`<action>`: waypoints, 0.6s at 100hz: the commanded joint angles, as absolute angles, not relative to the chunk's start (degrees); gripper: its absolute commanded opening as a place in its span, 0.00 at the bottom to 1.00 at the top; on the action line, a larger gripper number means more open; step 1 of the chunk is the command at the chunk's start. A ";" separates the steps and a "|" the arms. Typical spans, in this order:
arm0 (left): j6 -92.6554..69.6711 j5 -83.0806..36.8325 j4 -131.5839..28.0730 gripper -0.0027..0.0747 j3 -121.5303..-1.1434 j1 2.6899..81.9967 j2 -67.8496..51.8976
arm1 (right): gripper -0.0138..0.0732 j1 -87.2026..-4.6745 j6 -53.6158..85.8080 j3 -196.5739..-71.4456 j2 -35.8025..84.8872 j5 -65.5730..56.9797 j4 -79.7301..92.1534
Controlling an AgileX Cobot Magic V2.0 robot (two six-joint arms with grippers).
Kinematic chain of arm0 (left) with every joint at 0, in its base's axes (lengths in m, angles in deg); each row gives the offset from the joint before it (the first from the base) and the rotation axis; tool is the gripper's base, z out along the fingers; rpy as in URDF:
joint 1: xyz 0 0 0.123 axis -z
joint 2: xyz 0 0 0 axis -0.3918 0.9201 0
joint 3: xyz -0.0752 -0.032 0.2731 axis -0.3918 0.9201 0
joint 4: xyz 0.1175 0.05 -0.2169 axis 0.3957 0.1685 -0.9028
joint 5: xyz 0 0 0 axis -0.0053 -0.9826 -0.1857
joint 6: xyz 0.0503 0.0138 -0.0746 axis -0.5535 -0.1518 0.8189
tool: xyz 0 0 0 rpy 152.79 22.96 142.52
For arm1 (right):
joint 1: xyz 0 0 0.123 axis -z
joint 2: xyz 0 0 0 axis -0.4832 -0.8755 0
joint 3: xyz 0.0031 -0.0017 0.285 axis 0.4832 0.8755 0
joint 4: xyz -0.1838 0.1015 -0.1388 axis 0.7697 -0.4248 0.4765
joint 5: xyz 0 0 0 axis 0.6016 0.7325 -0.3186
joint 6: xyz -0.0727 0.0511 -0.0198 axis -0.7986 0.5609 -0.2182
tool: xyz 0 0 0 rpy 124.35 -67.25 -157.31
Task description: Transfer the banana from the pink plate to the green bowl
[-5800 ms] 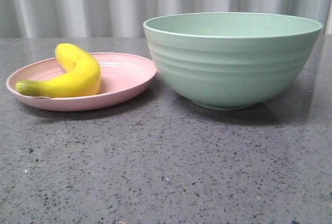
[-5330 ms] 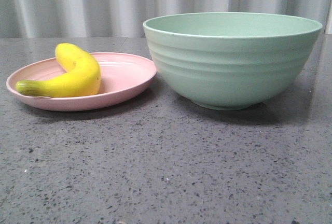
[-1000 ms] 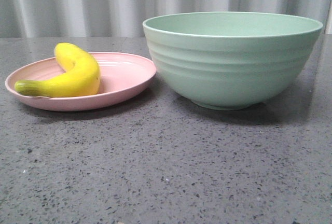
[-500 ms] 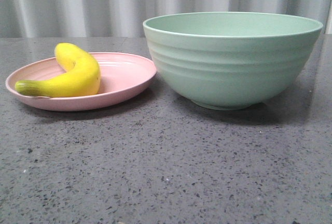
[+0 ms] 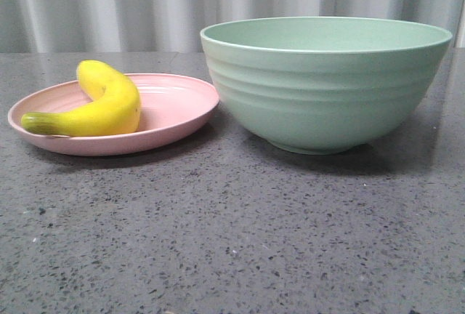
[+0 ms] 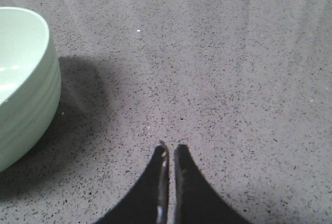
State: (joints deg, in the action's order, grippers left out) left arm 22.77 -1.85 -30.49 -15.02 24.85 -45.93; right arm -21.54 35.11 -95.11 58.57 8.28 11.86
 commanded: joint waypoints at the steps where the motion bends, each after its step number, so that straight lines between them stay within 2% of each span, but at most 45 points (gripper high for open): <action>1: 23.13 3.79 -30.43 0.47 -17.24 24.78 -44.76 | 0.09 -21.31 34.96 -96.82 57.83 4.28 11.54; 24: 23.13 -5.77 -27.55 0.47 -25.27 29.95 -40.98 | 0.09 -21.31 34.96 -96.82 57.83 3.75 11.54; 49: 23.13 -16.57 -32.13 0.47 -36.25 42.46 -28.37 | 0.09 -21.37 34.96 -96.82 57.83 3.75 11.54; 60: 23.13 -17.10 -32.88 0.53 -38.97 47.54 -22.63 | 0.09 -21.37 34.96 -96.82 57.83 3.75 11.54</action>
